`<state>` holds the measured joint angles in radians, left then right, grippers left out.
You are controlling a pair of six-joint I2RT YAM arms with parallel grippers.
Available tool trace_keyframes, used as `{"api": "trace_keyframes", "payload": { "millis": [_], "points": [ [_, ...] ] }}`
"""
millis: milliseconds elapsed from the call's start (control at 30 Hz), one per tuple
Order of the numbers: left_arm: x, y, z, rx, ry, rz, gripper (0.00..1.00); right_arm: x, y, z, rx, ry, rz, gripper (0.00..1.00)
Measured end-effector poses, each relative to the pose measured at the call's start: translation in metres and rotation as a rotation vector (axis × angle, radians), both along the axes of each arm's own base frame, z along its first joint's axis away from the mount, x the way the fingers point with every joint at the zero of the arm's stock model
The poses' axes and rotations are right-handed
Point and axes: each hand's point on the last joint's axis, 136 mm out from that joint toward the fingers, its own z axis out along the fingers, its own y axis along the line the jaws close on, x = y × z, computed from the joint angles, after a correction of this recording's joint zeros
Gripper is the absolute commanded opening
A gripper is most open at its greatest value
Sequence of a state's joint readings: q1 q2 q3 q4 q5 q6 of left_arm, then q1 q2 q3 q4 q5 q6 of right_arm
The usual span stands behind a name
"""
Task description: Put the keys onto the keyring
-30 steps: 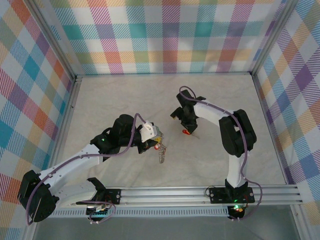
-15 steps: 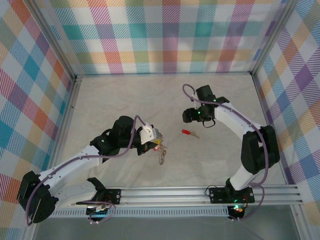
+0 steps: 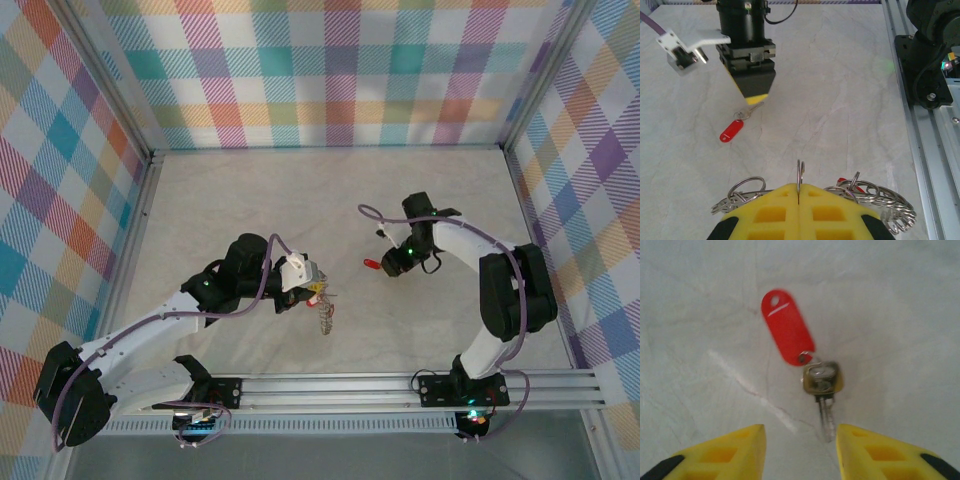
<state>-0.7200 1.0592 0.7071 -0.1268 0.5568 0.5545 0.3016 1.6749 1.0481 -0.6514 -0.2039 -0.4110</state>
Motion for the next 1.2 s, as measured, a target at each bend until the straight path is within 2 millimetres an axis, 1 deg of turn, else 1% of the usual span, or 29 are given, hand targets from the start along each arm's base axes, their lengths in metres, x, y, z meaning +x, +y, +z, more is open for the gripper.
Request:
{"api": "trace_keyframes", "payload": {
  "millis": [67,267,400,533,567,633,833,1000,1133,1200],
  "points": [
    [0.0,0.0,0.0,-0.001,0.001,-0.003,0.0,-0.003,0.002,-0.002,0.011,0.01,0.016,0.44],
    [-0.001,0.0,0.0,-0.001,0.001,-0.003,0.0,0.002,0.01,-0.012,0.042,0.046,0.04,0.45],
    [0.0,0.0,0.0,0.0,0.003,-0.004,0.0,0.014,0.014,-0.013,0.041,0.04,0.045,0.45],
    [-0.001,0.0,0.0,-0.001,0.004,-0.005,0.0,0.031,0.013,-0.009,0.035,0.017,0.035,0.48],
    [-0.001,-0.001,0.0,-0.001,0.004,-0.006,0.0,0.034,0.012,-0.007,0.034,0.012,0.034,0.5],
    [-0.001,-0.001,0.0,-0.002,0.005,-0.007,0.0,0.038,0.012,-0.006,0.032,0.009,0.035,0.49],
    [-0.001,-0.001,-0.004,0.006,0.014,-0.008,0.0,0.03,0.012,-0.013,0.041,0.06,0.04,0.4],
    [-0.001,-0.001,-0.004,0.005,0.015,-0.009,0.0,0.023,0.014,-0.019,0.05,0.108,0.041,0.37],
    [-0.001,-0.001,-0.004,0.006,0.016,-0.009,0.0,0.023,0.015,-0.02,0.053,0.12,0.042,0.37],
    [-0.001,-0.001,-0.005,0.008,0.017,-0.008,0.0,0.023,0.015,-0.02,0.054,0.12,0.043,0.34]
  ]
}}
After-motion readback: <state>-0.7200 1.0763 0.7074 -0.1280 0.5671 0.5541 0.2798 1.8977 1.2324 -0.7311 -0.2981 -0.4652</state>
